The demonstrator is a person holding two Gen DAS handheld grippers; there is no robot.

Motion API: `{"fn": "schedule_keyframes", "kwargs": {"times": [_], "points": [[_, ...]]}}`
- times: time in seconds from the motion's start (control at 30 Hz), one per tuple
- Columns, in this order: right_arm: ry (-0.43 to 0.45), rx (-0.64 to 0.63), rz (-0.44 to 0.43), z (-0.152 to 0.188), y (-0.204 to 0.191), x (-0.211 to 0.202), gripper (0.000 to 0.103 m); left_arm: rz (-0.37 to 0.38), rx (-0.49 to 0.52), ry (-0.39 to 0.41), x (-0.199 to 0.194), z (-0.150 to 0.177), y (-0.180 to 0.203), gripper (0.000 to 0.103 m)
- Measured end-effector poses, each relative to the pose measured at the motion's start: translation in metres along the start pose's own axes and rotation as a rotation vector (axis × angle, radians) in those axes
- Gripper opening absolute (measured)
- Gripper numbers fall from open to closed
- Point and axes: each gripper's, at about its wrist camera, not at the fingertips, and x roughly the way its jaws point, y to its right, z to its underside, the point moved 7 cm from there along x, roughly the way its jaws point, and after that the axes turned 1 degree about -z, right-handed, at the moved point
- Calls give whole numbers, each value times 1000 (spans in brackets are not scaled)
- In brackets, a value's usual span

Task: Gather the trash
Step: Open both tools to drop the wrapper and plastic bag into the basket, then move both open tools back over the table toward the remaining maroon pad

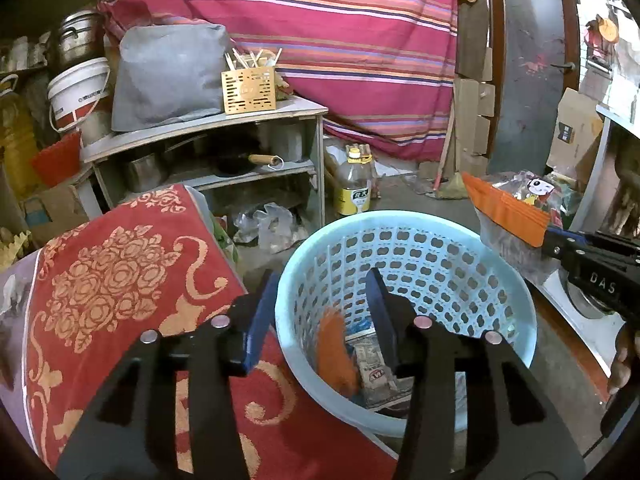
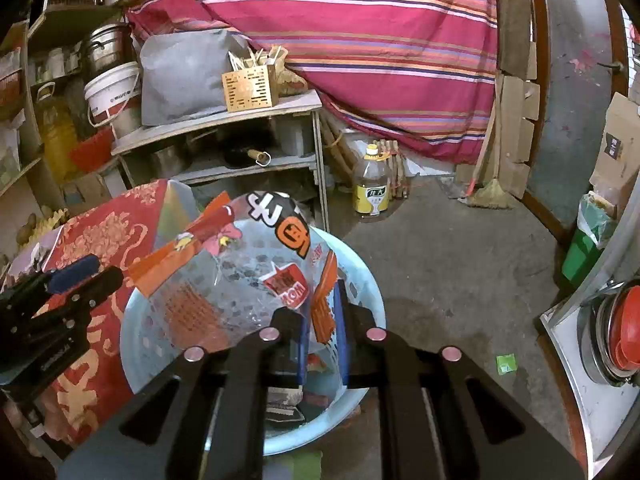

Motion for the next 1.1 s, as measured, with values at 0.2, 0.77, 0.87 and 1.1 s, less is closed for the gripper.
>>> {"fn": "schedule_keyframes", "kwargs": {"times": [0.2, 0.77, 0.87, 1.1], "points": [[-9, -8, -1, 0, -7, 2, 12, -84, -24, 34, -13, -2, -24, 78], [-113, -29, 53, 12, -36, 40, 54, -334, -161, 110, -89, 1, -147, 97], [-120, -33, 72, 13, -41, 40, 62, -362, -186, 111, -102, 6, -169, 97], [-50, -33, 117, 3, -49, 17, 82, -421, -223, 122, -131, 15, -207, 97]]}}
